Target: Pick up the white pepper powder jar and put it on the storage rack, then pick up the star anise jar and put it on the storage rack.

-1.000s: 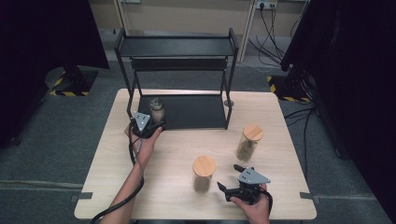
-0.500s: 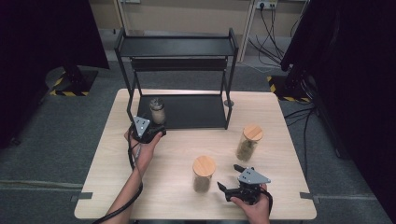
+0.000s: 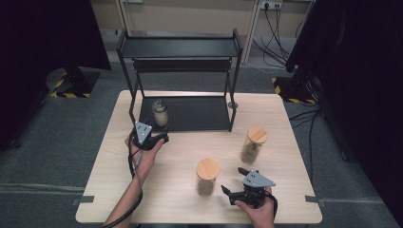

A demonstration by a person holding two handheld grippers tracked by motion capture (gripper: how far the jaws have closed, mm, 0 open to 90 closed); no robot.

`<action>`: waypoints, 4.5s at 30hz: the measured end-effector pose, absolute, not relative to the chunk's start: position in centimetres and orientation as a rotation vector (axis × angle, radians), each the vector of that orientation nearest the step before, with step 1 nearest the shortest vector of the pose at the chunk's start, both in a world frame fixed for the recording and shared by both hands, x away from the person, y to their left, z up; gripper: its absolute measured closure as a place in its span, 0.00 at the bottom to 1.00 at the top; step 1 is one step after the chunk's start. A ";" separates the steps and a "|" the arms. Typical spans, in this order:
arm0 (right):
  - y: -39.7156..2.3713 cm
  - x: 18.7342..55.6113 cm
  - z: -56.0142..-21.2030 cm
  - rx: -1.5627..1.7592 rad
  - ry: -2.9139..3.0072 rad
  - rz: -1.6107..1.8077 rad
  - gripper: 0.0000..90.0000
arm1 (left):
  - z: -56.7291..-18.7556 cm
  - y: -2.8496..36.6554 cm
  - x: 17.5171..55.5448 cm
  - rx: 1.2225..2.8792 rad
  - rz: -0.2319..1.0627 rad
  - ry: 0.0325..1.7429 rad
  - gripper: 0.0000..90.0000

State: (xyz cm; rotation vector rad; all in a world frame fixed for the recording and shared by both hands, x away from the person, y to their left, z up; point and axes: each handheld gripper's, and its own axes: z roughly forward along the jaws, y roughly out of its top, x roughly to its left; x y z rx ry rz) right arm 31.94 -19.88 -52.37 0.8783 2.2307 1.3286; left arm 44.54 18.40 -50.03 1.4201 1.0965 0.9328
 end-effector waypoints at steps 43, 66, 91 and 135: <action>-19.9 31.9 -52.4 0.880 2.229 1.330 0.07 | -50.5 17.8 38.9 1.466 0.839 1.048 0.16; -19.9 31.9 -52.4 0.882 2.229 1.333 0.07 | -51.4 17.8 36.0 1.487 0.780 1.091 0.16; -19.9 31.9 -52.4 0.882 2.230 1.332 0.07 | -53.0 17.2 33.8 1.480 0.747 1.091 0.16; -18.6 30.3 -50.9 0.644 2.278 1.571 0.06 | -53.3 16.9 33.6 1.505 0.758 1.082 0.16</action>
